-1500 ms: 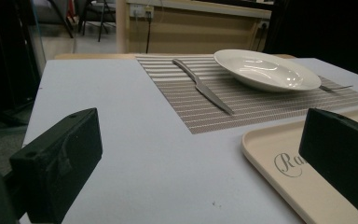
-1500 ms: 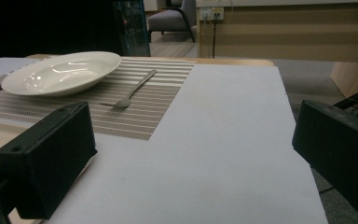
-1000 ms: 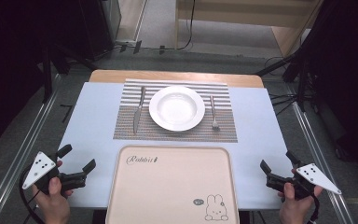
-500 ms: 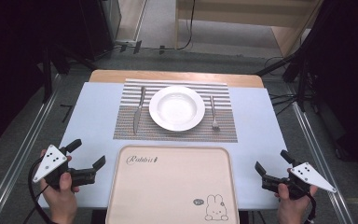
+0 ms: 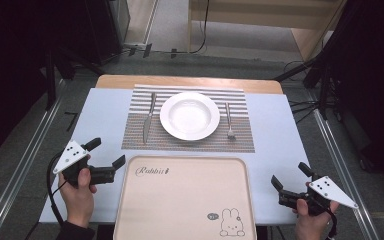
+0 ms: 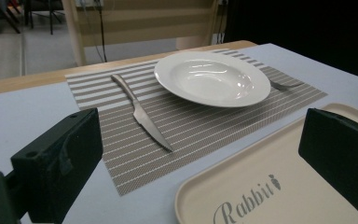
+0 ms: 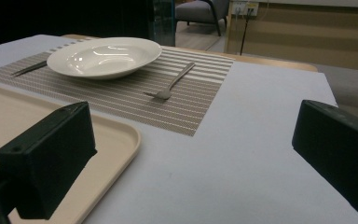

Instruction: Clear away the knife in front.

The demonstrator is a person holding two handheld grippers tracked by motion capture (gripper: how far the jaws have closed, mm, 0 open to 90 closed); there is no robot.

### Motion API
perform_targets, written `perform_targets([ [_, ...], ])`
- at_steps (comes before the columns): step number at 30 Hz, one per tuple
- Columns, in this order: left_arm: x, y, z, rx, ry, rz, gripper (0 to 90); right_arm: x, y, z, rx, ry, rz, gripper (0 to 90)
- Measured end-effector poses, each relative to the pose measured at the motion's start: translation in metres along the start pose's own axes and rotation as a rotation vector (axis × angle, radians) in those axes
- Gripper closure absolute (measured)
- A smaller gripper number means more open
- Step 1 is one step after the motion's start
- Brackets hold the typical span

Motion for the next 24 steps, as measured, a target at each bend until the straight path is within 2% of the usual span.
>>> perform_targets([
  [9,0.011,-0.021,-0.003,-0.031,-0.017,-0.035,0.0,-0.001,0.000,0.000,0.019,-0.011,0.003,0.0],
  [24,0.034,-0.045,-0.008,-0.028,-0.021,-0.034,0.0,-0.002,-0.001,-0.004,0.050,-0.001,-0.002,0.0],
])
Point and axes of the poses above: each handheld gripper's, and its own axes: y roughly backward along the jaws, x roughly out of its top, z roughly to its right, the point moved 7 cm from there along -y, roughly forward along the jaws, and after that the axes turned 2 degrees about -z, right-handed, at the moved point
